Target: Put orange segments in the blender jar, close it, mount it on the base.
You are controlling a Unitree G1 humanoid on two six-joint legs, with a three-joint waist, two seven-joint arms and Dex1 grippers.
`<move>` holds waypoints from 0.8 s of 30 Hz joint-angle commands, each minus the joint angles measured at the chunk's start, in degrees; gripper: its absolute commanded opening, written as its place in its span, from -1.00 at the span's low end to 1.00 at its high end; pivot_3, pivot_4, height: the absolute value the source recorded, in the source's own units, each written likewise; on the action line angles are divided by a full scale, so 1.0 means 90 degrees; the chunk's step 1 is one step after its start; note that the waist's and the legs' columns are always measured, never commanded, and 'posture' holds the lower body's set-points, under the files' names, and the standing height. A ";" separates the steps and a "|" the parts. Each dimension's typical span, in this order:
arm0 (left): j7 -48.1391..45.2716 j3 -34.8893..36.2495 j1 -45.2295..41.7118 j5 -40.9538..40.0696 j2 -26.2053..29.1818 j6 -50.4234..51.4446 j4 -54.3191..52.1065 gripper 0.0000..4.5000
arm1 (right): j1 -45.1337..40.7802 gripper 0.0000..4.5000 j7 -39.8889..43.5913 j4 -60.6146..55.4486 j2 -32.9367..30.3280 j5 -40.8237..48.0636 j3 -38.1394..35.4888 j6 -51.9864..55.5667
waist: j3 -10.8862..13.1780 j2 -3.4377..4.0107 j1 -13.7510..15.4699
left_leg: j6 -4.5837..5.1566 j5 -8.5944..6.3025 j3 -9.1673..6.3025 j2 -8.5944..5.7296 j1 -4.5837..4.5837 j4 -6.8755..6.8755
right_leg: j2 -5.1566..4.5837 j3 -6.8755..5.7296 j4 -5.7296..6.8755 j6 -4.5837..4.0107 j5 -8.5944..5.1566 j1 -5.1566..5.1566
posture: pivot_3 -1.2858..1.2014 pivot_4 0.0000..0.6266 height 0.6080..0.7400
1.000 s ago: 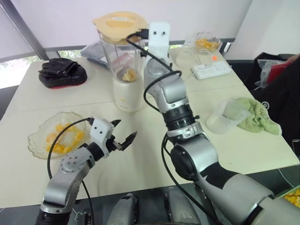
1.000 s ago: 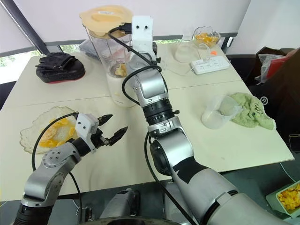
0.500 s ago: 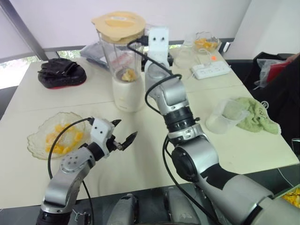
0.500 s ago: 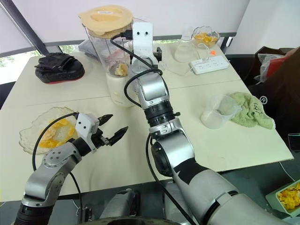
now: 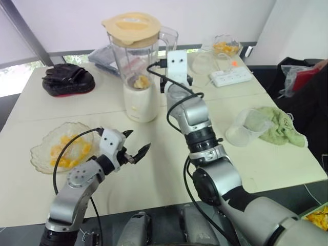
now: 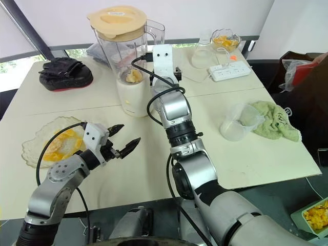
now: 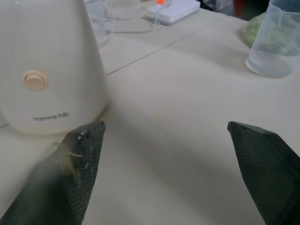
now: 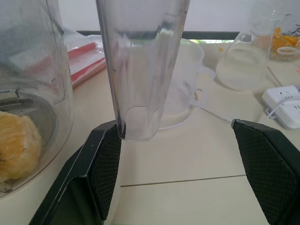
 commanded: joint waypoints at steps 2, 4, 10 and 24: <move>-0.0016 -0.0022 -0.0081 0.0023 0.0018 -0.0125 -0.0084 0.94 | -0.0216 0.69 0.0065 -0.0178 -0.0208 -0.0177 0.0073 -0.0424 | 0.0000 0.0000 -0.0002 | 0.0000 0.0000 0.0000 0.0000 0.0000 0.0000 | 0.0000 0.0000 0.0000 0.0000 0.0000 0.0000 | 0.03 -0.52 1.00; -0.0015 -0.0033 -0.0089 0.0022 0.0019 -0.0136 -0.0071 0.94 | -0.0230 0.69 0.0129 -0.0135 -0.0274 -0.0182 0.0097 -0.0580 | 0.0000 0.0000 0.0000 | 0.0000 0.0000 -0.0001 0.0000 0.0000 -0.0001 | 0.0000 0.0000 -0.0001 0.0000 0.0000 0.0000 | 0.03 -0.52 1.00; -0.0014 -0.0074 -0.0075 0.0029 0.0008 -0.0160 -0.0070 0.94 | -0.0286 0.69 0.0228 0.0036 -0.0395 -0.0136 0.0095 -0.0775 | 0.0000 0.0000 0.0002 | 0.0000 0.0000 0.0000 -0.0001 -0.0001 -0.0001 | 0.0000 -0.0001 -0.0001 0.0000 0.0000 0.0000 | 0.03 -0.52 1.00; -0.0023 -0.0070 -0.0037 0.0014 0.0017 -0.0177 -0.0090 0.94 | 0.0490 0.69 0.0499 -0.0603 -0.0417 -0.0228 0.0367 -0.0562 | -0.0001 -0.0001 0.0007 | 0.0000 0.0000 -0.0002 -0.0001 0.0000 0.0000 | -0.0001 -0.0001 -0.0002 0.0000 0.0000 0.0003 | 0.03 -0.52 1.00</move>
